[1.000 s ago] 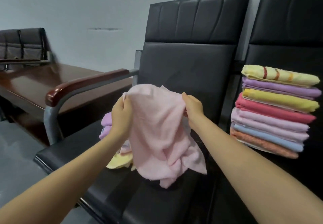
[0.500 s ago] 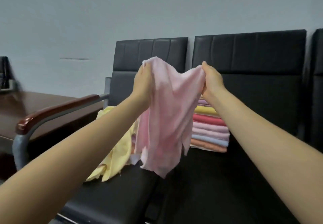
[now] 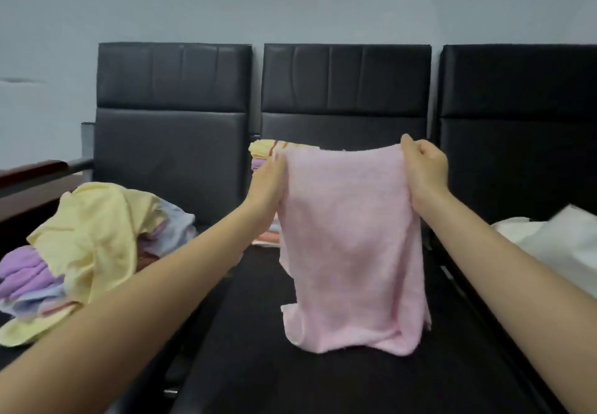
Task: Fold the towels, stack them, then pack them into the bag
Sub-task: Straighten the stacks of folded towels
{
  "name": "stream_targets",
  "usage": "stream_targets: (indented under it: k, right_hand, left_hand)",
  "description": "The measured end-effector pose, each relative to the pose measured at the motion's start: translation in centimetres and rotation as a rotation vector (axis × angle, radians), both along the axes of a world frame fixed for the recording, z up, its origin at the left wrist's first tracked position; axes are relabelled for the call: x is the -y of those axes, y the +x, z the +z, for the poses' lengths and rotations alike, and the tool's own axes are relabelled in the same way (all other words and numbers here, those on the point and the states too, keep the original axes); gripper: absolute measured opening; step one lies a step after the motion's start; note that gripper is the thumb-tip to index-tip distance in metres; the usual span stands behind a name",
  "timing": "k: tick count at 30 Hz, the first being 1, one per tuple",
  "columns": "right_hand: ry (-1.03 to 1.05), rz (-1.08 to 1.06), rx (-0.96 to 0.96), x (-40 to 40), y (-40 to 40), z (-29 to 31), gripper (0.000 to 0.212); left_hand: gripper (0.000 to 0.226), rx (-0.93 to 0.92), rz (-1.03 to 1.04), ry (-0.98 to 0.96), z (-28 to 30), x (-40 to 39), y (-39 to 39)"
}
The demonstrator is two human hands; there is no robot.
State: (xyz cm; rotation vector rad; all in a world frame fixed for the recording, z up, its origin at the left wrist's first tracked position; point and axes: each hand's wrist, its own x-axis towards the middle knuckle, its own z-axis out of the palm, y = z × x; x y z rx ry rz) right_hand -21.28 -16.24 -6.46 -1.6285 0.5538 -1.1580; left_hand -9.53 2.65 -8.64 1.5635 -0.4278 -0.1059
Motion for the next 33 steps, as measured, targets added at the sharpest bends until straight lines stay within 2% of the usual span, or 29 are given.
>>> stream_targets:
  k: [3,6,8,11,13,15,16,18,20,21,23,25,26,28,29,31,33]
  right_hand:
    - [-0.007,0.015,-0.192,1.8,-2.0,-5.9,0.041]
    - [-0.071,0.092,-0.337,1.4,-4.7,-11.5,0.044]
    - [-0.134,0.168,-0.427,0.2,-6.6,-15.0,0.042]
    - [-0.282,0.333,-0.784,-1.6,-8.6,-18.6,0.039]
    - [-0.404,0.427,-0.975,-2.2,-9.2,-18.4,0.041]
    - [-0.419,0.501,-1.071,-2.1,-9.0,-16.6,0.041]
    - [-0.389,0.524,-1.049,-1.8,-8.7,-15.8,0.042]
    - [-0.326,0.416,-0.83,-0.3,-7.8,-15.2,0.045]
    - [-0.308,0.138,-0.627,1.9,-6.6,-16.4,0.041]
    - [-0.302,0.028,-0.611,2.9,-6.1,-17.4,0.035]
    - [-0.302,-0.084,-0.773,4.5,-5.5,-19.4,0.028]
    - [-0.362,-0.086,-1.064,5.4,-5.2,-21.3,0.052]
    - [-0.396,-0.099,-1.128,5.6,-5.0,-21.7,0.056]
    - [-0.414,-0.1,-1.087,5.5,-4.6,-21.7,0.05]
    - [-0.387,-0.06,-1.05,5.4,-4.5,-21.7,0.049]
    - [-0.249,0.027,-0.928,4.7,-4.6,-21.4,0.04]
    - [-0.089,0.057,-0.716,3.5,-5.2,-20.7,0.029]
  left_hand:
    - [0.039,-0.128,-0.064,0.084,-6.5,0.4,-0.7]
    - [0.019,-0.197,-0.265,-0.005,-11.2,-0.8,-2.3]
    - [0.023,-0.213,-0.273,0.076,-13.2,-1.7,-3.3]
    - [0.029,-0.075,-0.238,0.37,-16.1,-3.2,-4.3]
    - [0.033,-0.017,-0.284,0.512,-16.9,-4.1,-4.9]
    - [0.039,0.047,-0.277,0.581,-17.1,-4.3,-4.9]
    - [0.043,0.1,-0.226,0.62,-16.9,-4.2,-4.5]
    - [0.049,0.209,-0.096,0.679,-16.8,-3.5,-3.1]
    - [0.048,0.221,-0.005,0.708,-17.3,-2.6,-1.6]
    - [0.046,0.19,0.033,0.733,-17.7,-2.3,-0.9]
    - [0.041,0.179,0.095,0.821,-18.4,-1.7,0.0]
    - [0.043,0.216,0.104,0.913,-18.6,-1.0,0.7]
    - [0.043,0.203,0.089,0.937,-18.6,-0.6,0.9]
    - [0.039,0.107,0.029,0.897,-18.6,-0.1,1.4]
    - [0.034,0.023,-0.016,0.785,-18.5,-0.2,1.6]
    - [0.016,-0.218,-0.11,0.374,-17.9,-0.8,1.9]
    - [0.027,-0.378,-0.125,-0.024,-16.7,-1.8,2.1]
